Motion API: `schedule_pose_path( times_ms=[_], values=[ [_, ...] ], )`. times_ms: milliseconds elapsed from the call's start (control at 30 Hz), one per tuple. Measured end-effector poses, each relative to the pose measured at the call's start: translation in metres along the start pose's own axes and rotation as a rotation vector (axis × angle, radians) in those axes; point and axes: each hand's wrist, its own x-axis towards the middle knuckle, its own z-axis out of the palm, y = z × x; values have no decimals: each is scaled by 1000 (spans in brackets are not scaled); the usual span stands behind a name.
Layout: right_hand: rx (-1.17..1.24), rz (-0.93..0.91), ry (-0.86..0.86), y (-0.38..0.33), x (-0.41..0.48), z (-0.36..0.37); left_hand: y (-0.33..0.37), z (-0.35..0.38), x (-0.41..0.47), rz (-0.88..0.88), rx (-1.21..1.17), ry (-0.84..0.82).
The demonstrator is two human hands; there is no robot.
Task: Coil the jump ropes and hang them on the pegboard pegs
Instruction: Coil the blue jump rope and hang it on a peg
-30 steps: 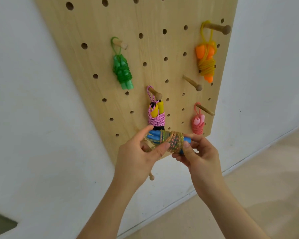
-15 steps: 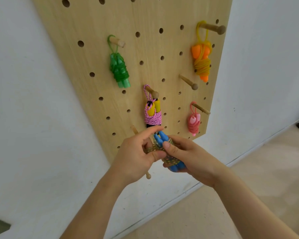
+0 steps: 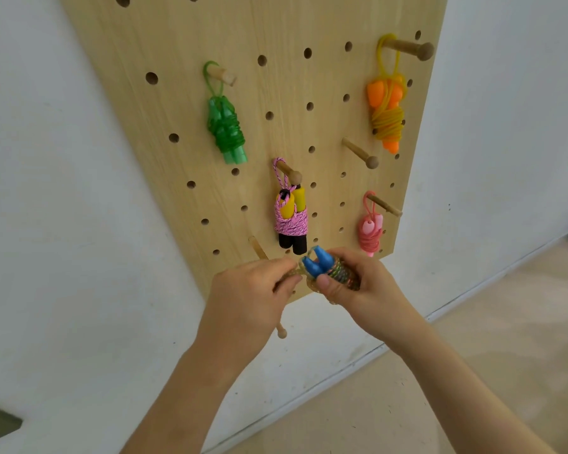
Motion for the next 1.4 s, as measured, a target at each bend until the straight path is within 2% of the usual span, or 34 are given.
schedule_pose_path(
  times_ms=[100,133,233,367,467,533,600,700,833,933,1000,1067,1167,1233,1333,1400],
  values=[
    [290,72,-186,0,-1,-16,6,-6,4,-422,-547,-44],
    [361,76,-234,1,-2,-20,7,-8,6,-486,-679,-89],
    [502,88,-290,4,-3,-25,10,-11,11,-490,-947,-161],
    [553,123,-301,6,-2,-26,6,-12,11,-403,-1126,-284],
    [572,146,-301,8,-2,-28,7,-21,13,-310,-1044,-493],
    [609,170,-285,10,-2,-29,11,-24,14,-304,-958,-550],
    [645,189,-270,12,-2,-29,16,-23,13,-290,-851,-492],
    [649,205,-284,16,-2,-26,24,-16,14,-284,-733,-306],
    [648,214,-291,18,-5,-24,20,-14,16,-234,-754,-220],
    [623,166,-331,17,-6,-27,11,-14,13,-241,-900,-217],
    [605,133,-356,15,-6,-28,9,-8,10,-354,-1111,-161],
    [579,109,-369,14,-6,-28,8,1,7,-568,-1305,-26],
    [501,81,-381,13,-6,-31,8,11,4,-743,-1403,68],
    [462,70,-390,12,-6,-32,6,13,4,-726,-1276,43],
    [446,75,-381,11,-8,-33,5,14,2,-573,-891,-72],
    [460,75,-368,9,-9,-32,5,15,2,-498,-755,-131]
  ],
)
